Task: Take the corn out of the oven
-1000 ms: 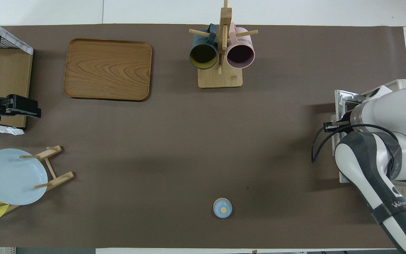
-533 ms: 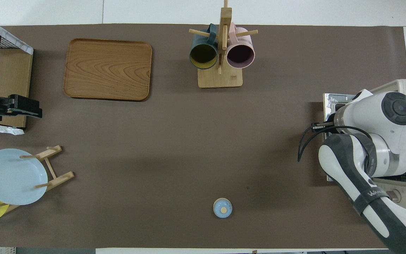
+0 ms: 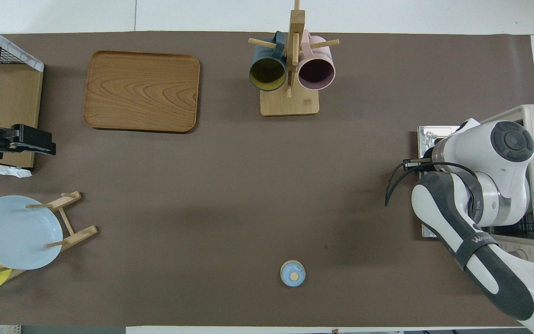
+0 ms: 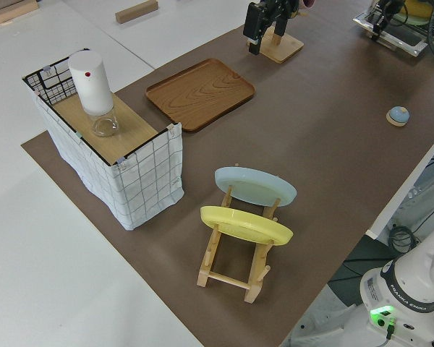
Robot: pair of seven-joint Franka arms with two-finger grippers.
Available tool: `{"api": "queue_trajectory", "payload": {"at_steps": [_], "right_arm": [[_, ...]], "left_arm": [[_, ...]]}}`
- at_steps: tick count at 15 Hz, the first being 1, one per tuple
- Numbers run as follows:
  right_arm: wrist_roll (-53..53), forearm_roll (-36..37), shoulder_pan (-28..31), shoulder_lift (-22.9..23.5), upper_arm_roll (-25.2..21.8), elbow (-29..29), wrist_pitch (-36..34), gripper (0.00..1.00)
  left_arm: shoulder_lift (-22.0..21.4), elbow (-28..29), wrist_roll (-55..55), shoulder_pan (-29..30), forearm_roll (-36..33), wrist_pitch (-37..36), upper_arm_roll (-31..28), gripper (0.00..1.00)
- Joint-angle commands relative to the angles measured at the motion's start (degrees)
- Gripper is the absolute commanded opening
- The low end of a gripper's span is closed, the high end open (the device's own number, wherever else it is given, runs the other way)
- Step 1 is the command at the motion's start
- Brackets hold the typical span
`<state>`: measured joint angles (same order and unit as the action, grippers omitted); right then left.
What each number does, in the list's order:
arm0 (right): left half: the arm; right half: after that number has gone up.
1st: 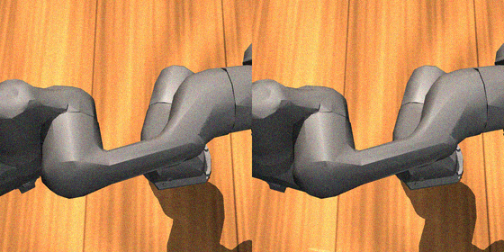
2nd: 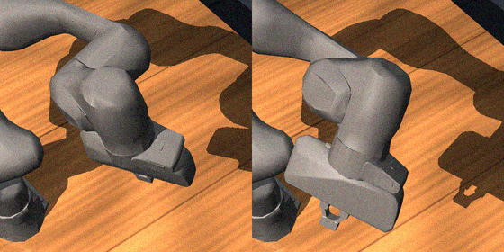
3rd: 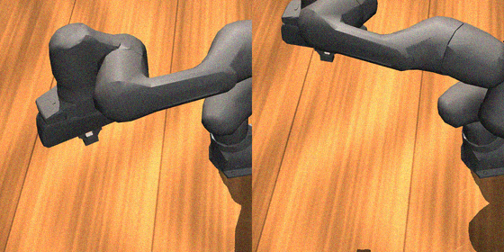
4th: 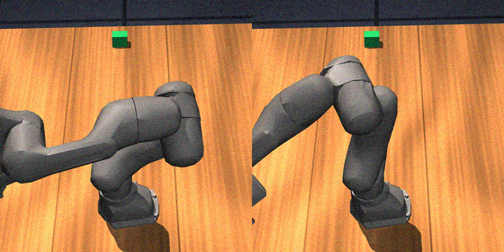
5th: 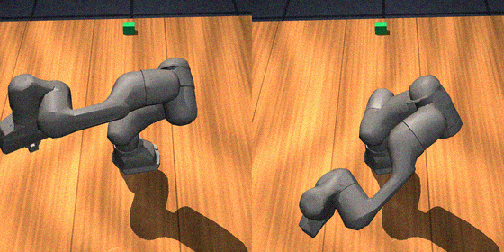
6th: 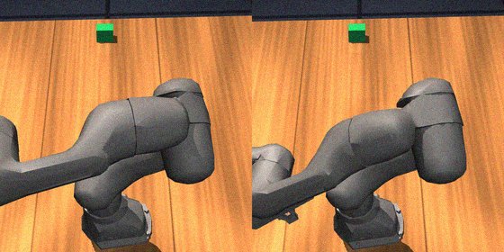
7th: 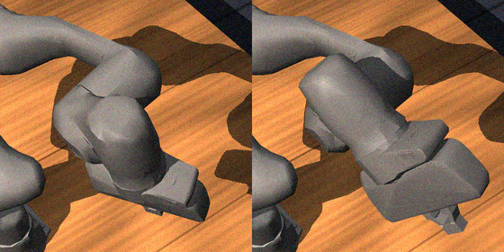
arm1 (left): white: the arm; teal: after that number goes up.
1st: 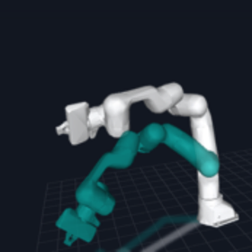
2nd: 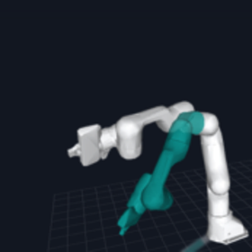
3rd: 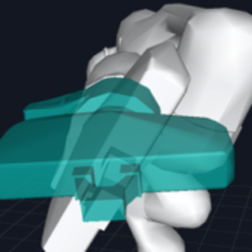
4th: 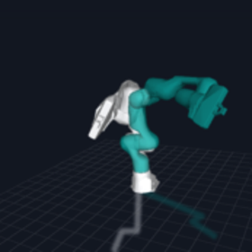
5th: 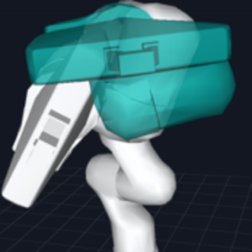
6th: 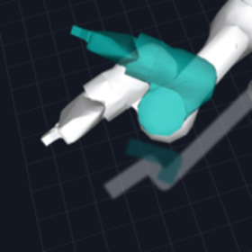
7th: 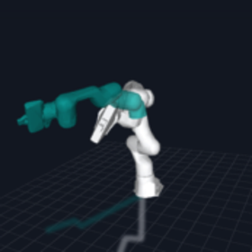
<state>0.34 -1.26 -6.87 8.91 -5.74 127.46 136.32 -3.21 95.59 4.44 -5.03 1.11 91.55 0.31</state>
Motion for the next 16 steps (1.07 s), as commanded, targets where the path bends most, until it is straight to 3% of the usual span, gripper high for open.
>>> {"api": "queue_trajectory", "payload": {"at_steps": [1,6,8,9,11,14,16], "right_arm": [[0.1,-2.87,-3.23,0.06,-0.85,-0.8,0.88,0.0],[1.42,-2.7,-4.47,-0.47,-1.12,-6.33,-4.73,0.0],[1.85,-2.18,-3.94,-0.82,-1.47,-7.22,-6.67,0.47],[1.94,-2.0,-3.33,-1.69,-1.64,-7.31,-7.46,0.82],[2.99,0.54,-2.63,-3.1,-1.91,-7.57,-11.66,0.82],[11.05,7.48,-1.31,-5.3,-1.82,-7.66,-18.17,0.73],[14.5,9.6,-1.22,-6.79,-1.73,-7.66,-21.96,0.72]], "left_arm": [[-1.19,0.83,-0.22,-0.42,-1.37,0.2,-0.13,1.0],[-1.19,0.91,-0.48,-0.33,-1.37,0.29,-0.13,1.0],[-1.19,0.91,-0.66,-0.33,-1.37,0.29,-0.13,1.0],[-1.19,0.91,-0.66,-0.42,-1.37,0.29,-0.13,1.0],[-1.19,0.91,-0.66,-0.42,-1.37,0.38,-0.13,1.0],[-1.19,1.0,0.13,-0.51,-1.37,0.29,-0.13,1.0],[-1.19,1.0,0.13,-0.51,-1.37,0.47,-0.13,1.0]]}}
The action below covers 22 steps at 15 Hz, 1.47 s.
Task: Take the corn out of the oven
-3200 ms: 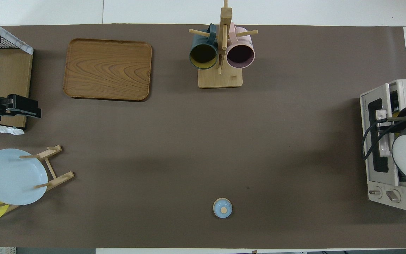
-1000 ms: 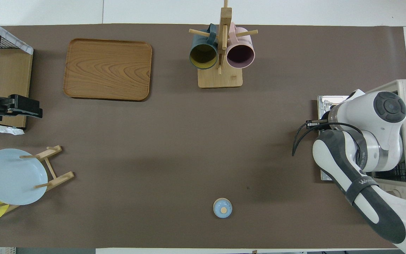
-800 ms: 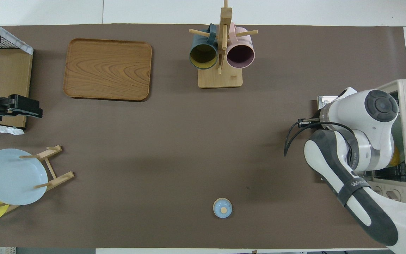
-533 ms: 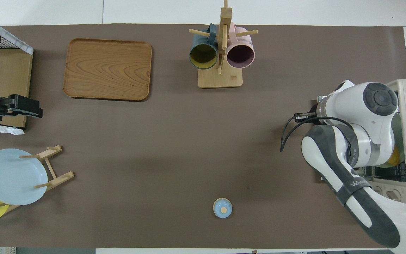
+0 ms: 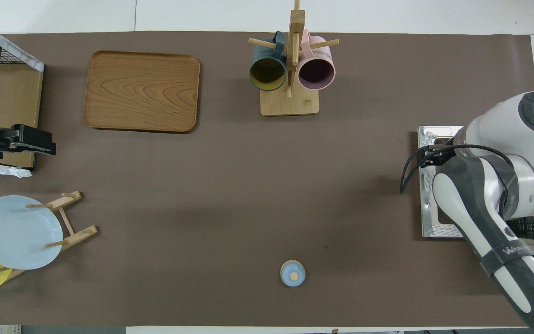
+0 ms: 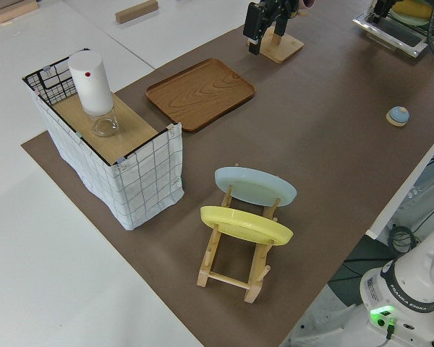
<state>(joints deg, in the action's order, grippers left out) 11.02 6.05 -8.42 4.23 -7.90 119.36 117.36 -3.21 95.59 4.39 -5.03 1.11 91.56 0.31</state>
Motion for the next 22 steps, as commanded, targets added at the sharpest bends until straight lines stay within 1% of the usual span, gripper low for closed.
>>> {"api": "queue_trajectory", "payload": {"at_steps": [1,2,3,4,6,8,11,14,15,16,18,19,22], "right_arm": [[3.92,2.3,0.59,-2.73,0.25,0.52,-4.06,0.71],[3.49,2.39,1.9,-2.83,0.25,0.78,-4.42,0.69],[3.05,2.39,3.57,-3.09,0.51,1.48,-3.82,0.64],[2.18,2.39,3.84,-3.61,0.52,2.44,-3.72,0.61],[-0.45,2.48,4.02,-3.88,0.43,3.24,-3.11,0.59],[-2.4,2.48,5.68,-4.32,0.43,4.55,-1.88,0.57],[-3.1,2.48,5.87,-5.81,0.43,9.21,2.77,0.54],[-6.27,2.57,6.75,-5.9,0.34,9.92,3.4,0.48],[-6.27,2.83,6.83,-5.99,0.34,10.19,3.4,0.43],[-6.27,3.27,6.83,-6.34,0.34,10.54,3.4,0.36],[-6.18,5.2,6.49,-6.52,0.34,10.89,3.22,0.1],[-6.1,5.9,6.22,-6.61,0.34,10.98,2.79,0.0],[-6.18,8.54,5.61,-6.87,1.04,10.63,0.6,0.0]], "left_arm": [[-1.18,1.0,0.18,-0.42,-1.37,0.55,-0.13,1.0],[-1.18,1.0,0.18,-0.42,-1.28,0.55,-0.13,1.0],[-1.18,1.09,0.18,-0.42,-1.28,0.55,-0.05,1.0],[-1.27,1.09,0.01,-0.42,-1.28,0.55,-0.13,1.0],[-1.18,1.09,0.01,-0.51,-1.28,0.72,-0.05,1.0],[-1.18,1.09,-0.08,-0.42,-1.28,0.72,-0.05,1.0],[-1.18,1.09,-0.17,-0.51,-1.28,0.72,-0.05,1.0],[-1.18,1.09,-0.17,-0.68,-1.28,0.72,0.04,1.0],[-1.18,1.09,-0.17,-0.68,-1.28,0.72,0.04,1.0],[-1.18,1.09,-0.17,-0.68,-1.28,0.72,0.04,1.0],[-1.18,1.0,-0.17,-0.68,-1.28,0.72,0.04,1.0],[-1.18,1.0,-0.25,-0.68,-1.2,0.72,0.04,1.0],[-1.18,1.0,-0.34,-0.68,-1.2,0.72,0.04,1.0]]}}
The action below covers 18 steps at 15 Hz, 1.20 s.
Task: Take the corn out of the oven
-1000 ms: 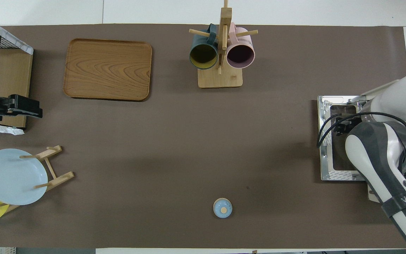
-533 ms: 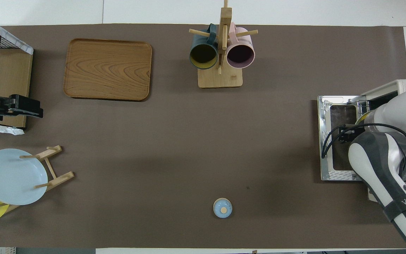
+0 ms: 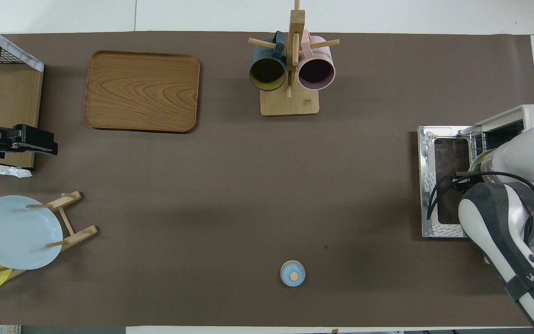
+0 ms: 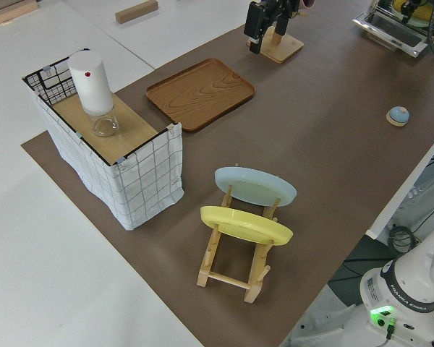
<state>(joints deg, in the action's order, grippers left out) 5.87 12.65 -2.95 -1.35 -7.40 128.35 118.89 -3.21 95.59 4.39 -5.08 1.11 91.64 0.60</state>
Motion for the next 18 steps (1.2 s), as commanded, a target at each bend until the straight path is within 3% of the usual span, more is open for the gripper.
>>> {"api": "queue_trajectory", "payload": {"at_steps": [1,6,8,13,18], "right_arm": [[-0.95,2.03,-1.52,-1.11,0.63,0.86,-1.9,0.0],[-0.07,0.98,-10.04,2.04,0.8,-8.96,-9.18,0.0],[0.19,-2.95,-14.0,3.98,0.89,-14.33,-12.61,0.0],[15.37,-7.63,-25.24,11.62,1.59,-26.82,-18.51,0.0],[29.52,-11.06,-34.21,26.9,2.03,-40.09,-17.03,0.0]], "left_arm": [[-1.18,1.0,-0.34,-0.63,-1.2,0.64,-0.25,1.0],[-1.18,1.0,-0.25,-0.63,-1.11,0.55,-0.25,1.0],[-1.27,1.09,-0.17,-0.63,-1.02,0.56,-0.25,1.0],[-1.18,1.09,-0.34,-0.19,-1.02,0.9,-0.25,1.0],[-1.27,1.26,-0.52,0.07,-1.02,0.99,-0.34,1.0]]}}
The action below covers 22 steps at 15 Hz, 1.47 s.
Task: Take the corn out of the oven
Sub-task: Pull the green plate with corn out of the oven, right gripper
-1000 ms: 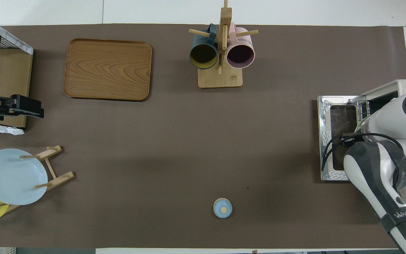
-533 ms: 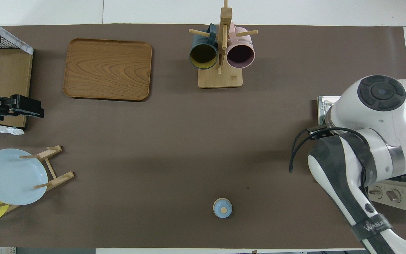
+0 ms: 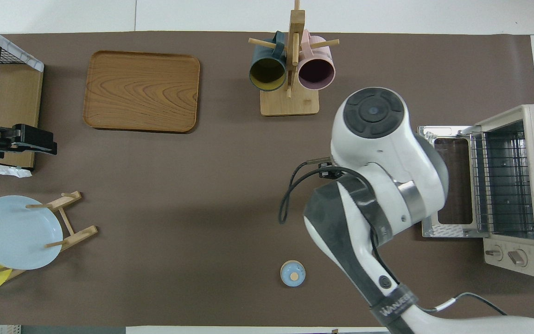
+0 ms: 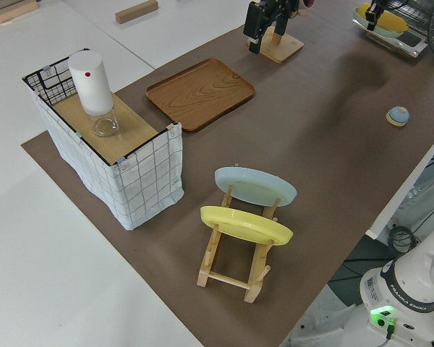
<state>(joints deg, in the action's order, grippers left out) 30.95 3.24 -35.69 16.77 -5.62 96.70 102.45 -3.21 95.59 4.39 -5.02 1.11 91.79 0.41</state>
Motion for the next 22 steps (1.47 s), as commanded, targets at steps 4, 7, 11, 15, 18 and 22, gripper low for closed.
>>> {"api": "queue_trajectory", "payload": {"at_steps": [4,7,11,15,18,22], "right_arm": [[9.29,-3.68,-2.81,11.27,3.51,-6.19,9.51,0.0],[12.11,-7.19,-2.81,11.27,4.48,-3.9,14.07,0.0],[12.29,-11.31,-2.55,10.74,4.66,-0.02,22.26,0.37],[12.12,-11.16,-2.72,10.74,4.66,-4.14,20.78,0.59],[8.09,-3.18,-0.8,8.21,4.48,-6.43,12.37,0.58],[2.27,-2.28,6.04,2.23,4.13,-0.49,5.66,0.41]], "left_arm": [[-1.27,1.27,-0.61,0.18,-1.02,0.84,-0.23,1.0],[-1.27,1.35,-0.43,0.27,-1.02,0.93,-0.32,1.0],[-1.36,1.7,-0.17,0.27,-1.02,1.02,-0.32,1.0],[-1.36,1.79,-0.08,0.1,-0.85,1.28,-0.32,1.0],[-1.36,1.88,0.01,-0.52,-0.76,1.28,-0.23,1.0],[-2.76,4.86,0.97,-2.7,0.82,2.86,0.12,1.0]]}}
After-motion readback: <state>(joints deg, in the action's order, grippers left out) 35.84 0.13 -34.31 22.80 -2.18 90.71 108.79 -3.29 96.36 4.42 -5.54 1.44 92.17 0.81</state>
